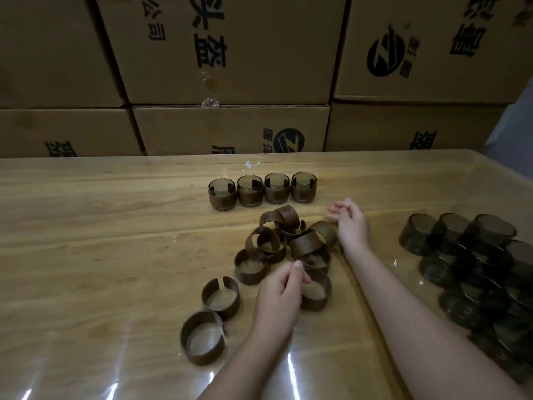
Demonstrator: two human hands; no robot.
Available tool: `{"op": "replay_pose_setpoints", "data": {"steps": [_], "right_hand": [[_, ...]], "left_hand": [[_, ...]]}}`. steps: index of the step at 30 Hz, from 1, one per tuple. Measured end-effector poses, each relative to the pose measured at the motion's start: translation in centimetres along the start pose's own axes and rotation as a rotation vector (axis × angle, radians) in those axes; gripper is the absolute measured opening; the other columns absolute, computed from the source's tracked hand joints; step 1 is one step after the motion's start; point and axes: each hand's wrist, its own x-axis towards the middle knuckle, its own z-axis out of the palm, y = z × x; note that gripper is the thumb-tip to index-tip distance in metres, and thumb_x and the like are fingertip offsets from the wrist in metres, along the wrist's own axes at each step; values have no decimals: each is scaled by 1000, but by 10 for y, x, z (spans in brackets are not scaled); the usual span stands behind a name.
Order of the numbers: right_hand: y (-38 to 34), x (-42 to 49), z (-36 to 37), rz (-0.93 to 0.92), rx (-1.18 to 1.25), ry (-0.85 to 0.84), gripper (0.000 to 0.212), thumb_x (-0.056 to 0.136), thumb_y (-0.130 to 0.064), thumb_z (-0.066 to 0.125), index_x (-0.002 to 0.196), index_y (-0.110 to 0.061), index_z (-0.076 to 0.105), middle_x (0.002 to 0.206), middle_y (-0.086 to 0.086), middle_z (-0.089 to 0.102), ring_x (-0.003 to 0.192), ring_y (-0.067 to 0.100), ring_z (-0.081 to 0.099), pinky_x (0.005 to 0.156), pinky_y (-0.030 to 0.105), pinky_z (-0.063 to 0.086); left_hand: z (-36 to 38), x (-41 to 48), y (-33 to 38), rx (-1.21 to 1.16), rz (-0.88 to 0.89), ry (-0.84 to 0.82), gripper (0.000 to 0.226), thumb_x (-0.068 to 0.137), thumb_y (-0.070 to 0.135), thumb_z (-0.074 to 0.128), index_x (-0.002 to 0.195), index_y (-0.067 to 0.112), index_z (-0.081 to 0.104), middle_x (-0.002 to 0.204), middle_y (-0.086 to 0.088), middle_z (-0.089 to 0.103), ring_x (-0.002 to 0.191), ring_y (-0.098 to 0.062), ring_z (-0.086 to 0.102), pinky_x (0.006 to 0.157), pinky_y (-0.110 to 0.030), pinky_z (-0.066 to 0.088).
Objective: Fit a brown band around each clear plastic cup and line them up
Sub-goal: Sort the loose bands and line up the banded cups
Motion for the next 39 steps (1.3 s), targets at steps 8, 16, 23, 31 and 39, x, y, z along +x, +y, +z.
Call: {"op": "replay_pose_setpoints", "data": {"steps": [8,16,23,31,39], "right_hand": [[12,-46,-23,-6,-107,-20,27,98,-21,45,83,-36,61,86,-16,66,82,0,62,62,18,42],[15,-59,-38,-179,-240,5,24,98,-16,47,111,-31,61,130,-16,46,97,-4,49,76,11,37],[16,-55,-70,-110,-686,281,47,94,-20,55,141,-21,45,160,-7,-3,134,28,39,82,33,48],[17,-54,-70,-114,-734,312,42,94,-16,55,134,-6,50,150,4,15,125,28,43,90,36,46],[17,-57,-71,-207,-722,290,40,95,-16,52,130,2,53,140,6,31,120,25,46,90,32,44]], "left_hand": [[-4,-4,-2,84,-3,-47,32,100,25,48,70,21,61,53,10,49,54,1,46,57,-20,37],[-4,-7,-4,190,14,-88,28,98,27,52,73,27,63,66,12,59,64,7,53,65,-21,44],[-4,-8,-9,254,31,-113,27,98,32,51,76,22,64,70,3,60,72,-13,57,71,-39,48],[-3,-6,-11,277,28,-123,28,98,36,49,81,19,65,77,-2,63,74,-16,58,74,-44,49],[-6,-6,-8,191,5,-99,27,99,32,50,79,22,66,66,5,59,68,-12,57,72,-41,50]]}}
